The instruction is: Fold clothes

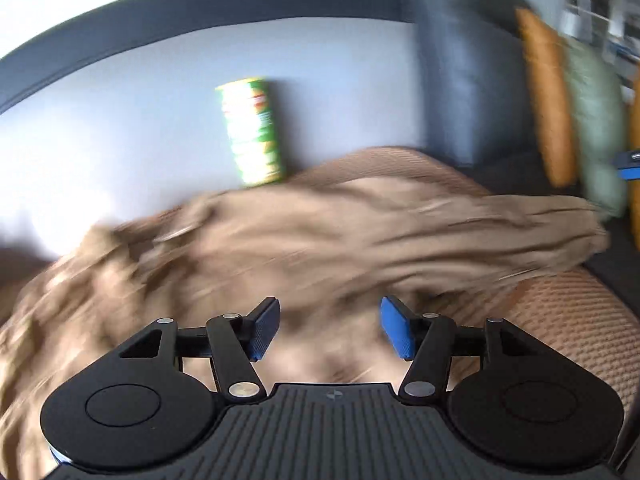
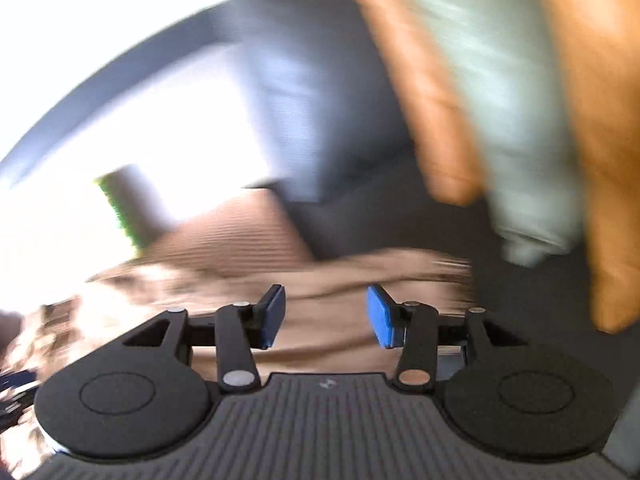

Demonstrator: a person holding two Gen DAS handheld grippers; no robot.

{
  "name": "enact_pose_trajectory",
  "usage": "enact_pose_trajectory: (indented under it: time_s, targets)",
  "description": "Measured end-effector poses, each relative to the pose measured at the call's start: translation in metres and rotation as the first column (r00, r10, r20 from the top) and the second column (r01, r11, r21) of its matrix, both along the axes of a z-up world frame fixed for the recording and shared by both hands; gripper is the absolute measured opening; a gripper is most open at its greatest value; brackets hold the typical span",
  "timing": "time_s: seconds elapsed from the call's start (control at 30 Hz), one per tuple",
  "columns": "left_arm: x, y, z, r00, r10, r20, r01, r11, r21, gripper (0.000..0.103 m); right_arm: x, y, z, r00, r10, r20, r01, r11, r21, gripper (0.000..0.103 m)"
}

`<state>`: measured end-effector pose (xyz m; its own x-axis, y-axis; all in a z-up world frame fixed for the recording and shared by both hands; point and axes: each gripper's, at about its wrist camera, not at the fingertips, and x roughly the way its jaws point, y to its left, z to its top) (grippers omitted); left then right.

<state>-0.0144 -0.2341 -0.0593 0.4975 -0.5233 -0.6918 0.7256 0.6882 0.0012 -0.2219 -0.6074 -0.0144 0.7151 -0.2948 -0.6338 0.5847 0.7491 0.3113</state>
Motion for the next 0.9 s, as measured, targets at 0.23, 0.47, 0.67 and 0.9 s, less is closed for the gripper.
enact_pose_trajectory:
  time_s: [0.23,0.47,0.67,0.9]
  targets:
    - [-0.011,0.164,-0.001,0.958,0.271,-0.097,-0.269,0.963,0.035,0.071,0.073,0.132,0.008,0.927,0.374,-0.016,-0.373,0.926,0.046,0.064]
    - [-0.036,0.224,-0.022,0.932,0.313,-0.183,-0.319,0.948,-0.003,0.071,0.079,0.220,-0.041,0.859,0.490,-0.149,-0.475,0.871,0.128,0.066]
    - [-0.065,0.200,-0.034,0.951,0.198,-0.237,-0.215,0.975,-0.049,0.071,0.081,0.228,-0.073,0.893,0.426,-0.145,-0.390,0.894,0.221,0.064]
    - [-0.165,0.110,-0.028,0.988,-0.154,0.026,0.152,0.987,0.059,0.071,0.078,0.199,-0.068,0.938,0.341,-0.062,-0.312,0.909,0.278,0.064]
